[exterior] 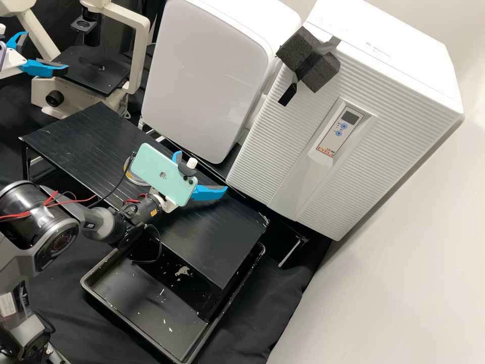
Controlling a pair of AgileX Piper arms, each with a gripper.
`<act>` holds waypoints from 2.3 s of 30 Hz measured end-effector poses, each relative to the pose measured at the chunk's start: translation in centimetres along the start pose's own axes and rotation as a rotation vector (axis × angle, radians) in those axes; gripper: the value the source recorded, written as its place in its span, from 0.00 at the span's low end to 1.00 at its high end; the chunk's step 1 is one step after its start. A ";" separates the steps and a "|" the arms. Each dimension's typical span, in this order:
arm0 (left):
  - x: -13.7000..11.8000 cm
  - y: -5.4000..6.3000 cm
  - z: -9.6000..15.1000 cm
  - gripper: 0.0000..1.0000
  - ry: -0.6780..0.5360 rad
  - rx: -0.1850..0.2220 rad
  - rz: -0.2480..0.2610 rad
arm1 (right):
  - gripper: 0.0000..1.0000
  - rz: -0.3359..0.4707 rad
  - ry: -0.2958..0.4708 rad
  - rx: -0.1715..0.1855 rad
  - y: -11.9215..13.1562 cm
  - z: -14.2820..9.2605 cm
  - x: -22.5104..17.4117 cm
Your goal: Place the petri dish on the microscope
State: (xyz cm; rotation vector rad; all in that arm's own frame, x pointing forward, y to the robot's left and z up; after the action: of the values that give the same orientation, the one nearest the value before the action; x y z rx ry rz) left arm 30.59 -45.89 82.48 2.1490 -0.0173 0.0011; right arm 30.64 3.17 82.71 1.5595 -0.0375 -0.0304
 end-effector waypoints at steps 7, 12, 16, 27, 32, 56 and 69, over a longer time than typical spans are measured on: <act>0.0 0.0 0.0 1.00 0.000 0.000 0.000 | 1.00 0.000 0.000 0.000 0.0 0.0 0.0; -0.2 -0.3 0.1 1.00 -0.014 -0.001 -0.010 | 1.00 0.000 0.000 0.000 0.0 0.0 0.0; -1.4 -0.7 0.6 1.00 -0.074 -0.018 -0.031 | 1.00 0.000 0.000 0.000 0.0 0.0 0.0; -5.5 0.4 7.2 1.00 -0.502 0.014 0.002 | 1.00 0.000 0.000 0.000 0.0 0.0 0.0; -5.9 0.9 11.0 1.00 -0.664 0.038 0.007 | 1.00 0.000 0.000 0.000 0.0 0.0 0.0; -3.1 -3.1 22.6 1.00 -0.877 0.198 -0.231 | 1.00 0.000 0.000 0.000 0.0 0.0 0.0; -1.5 -4.6 24.2 1.00 -0.888 0.072 -0.393 | 1.00 0.000 0.000 0.000 0.0 0.0 0.0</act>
State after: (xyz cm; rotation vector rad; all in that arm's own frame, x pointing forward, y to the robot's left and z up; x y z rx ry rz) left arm 29.05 -63.64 65.42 2.0231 -0.1109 -1.1820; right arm 30.64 3.17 82.71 1.5595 -0.0375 -0.0304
